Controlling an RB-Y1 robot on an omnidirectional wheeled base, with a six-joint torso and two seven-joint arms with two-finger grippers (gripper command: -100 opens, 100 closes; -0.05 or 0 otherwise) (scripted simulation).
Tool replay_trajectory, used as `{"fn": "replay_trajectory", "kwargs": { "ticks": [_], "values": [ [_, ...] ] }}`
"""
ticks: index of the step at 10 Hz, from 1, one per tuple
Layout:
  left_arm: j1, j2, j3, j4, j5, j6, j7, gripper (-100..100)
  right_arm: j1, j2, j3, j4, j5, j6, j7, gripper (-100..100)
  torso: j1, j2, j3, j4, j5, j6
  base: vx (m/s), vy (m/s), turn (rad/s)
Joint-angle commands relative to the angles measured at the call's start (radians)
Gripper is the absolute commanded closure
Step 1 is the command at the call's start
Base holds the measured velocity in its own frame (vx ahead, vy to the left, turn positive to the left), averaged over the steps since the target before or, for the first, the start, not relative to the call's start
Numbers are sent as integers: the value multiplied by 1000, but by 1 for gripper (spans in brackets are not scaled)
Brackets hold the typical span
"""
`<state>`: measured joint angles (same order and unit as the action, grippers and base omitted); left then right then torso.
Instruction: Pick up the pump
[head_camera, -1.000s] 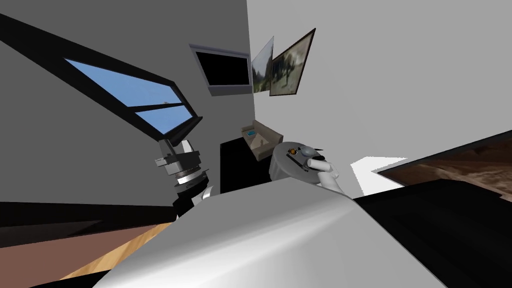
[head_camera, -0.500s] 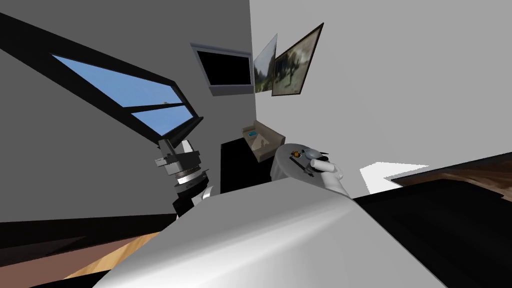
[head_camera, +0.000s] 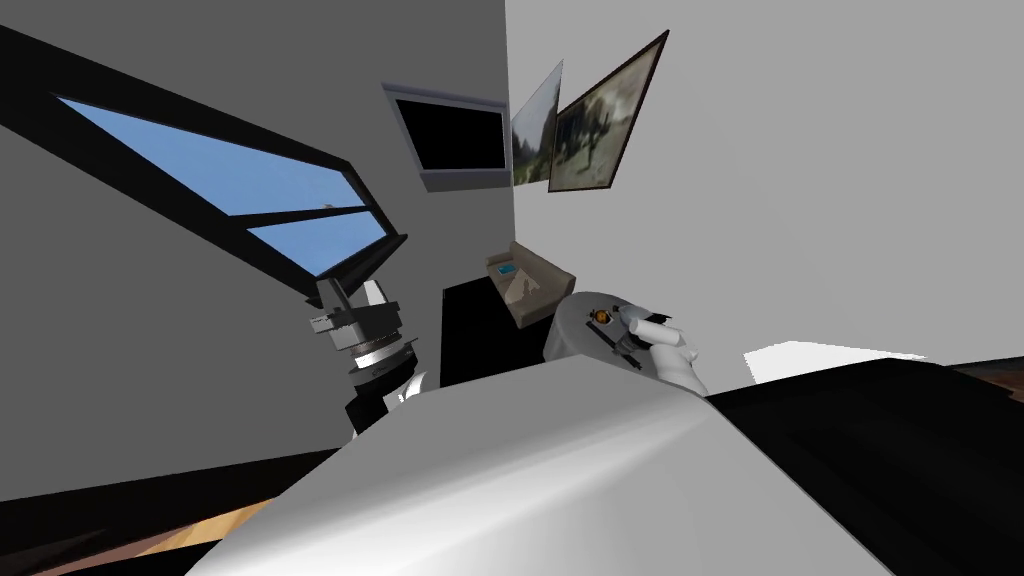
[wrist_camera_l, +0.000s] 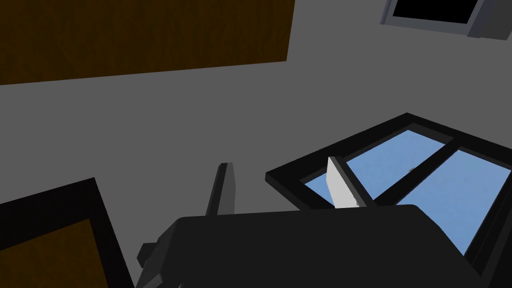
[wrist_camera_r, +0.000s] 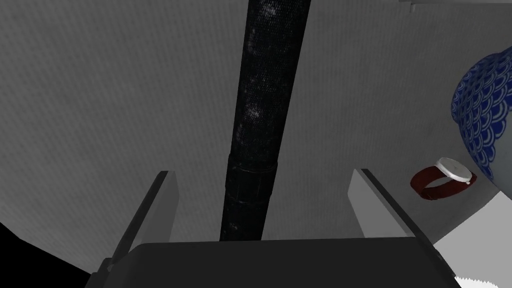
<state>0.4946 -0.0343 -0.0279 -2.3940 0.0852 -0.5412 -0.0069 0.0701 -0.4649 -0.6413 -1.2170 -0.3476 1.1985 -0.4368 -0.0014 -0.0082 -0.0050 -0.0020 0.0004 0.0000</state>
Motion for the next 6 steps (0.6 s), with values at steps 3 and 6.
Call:
{"fn": "replay_trajectory", "kwargs": {
  "ticks": [3, 6],
  "values": [
    [0, 0, 0, 0, 0, 0, 0, 0, -12, -33, -36, 80, -25, 100, -37, -100, 0, 1, 0, 0, 0, 0, 116, -14, 38],
    [0, 0, 0, 0, 0, 0, 0, 0, -14, -48, -54, 115, -37, 164, -56, -100, -1, 1, 0, 0, 0, 0, 111, -26, 24]
  ]
}}
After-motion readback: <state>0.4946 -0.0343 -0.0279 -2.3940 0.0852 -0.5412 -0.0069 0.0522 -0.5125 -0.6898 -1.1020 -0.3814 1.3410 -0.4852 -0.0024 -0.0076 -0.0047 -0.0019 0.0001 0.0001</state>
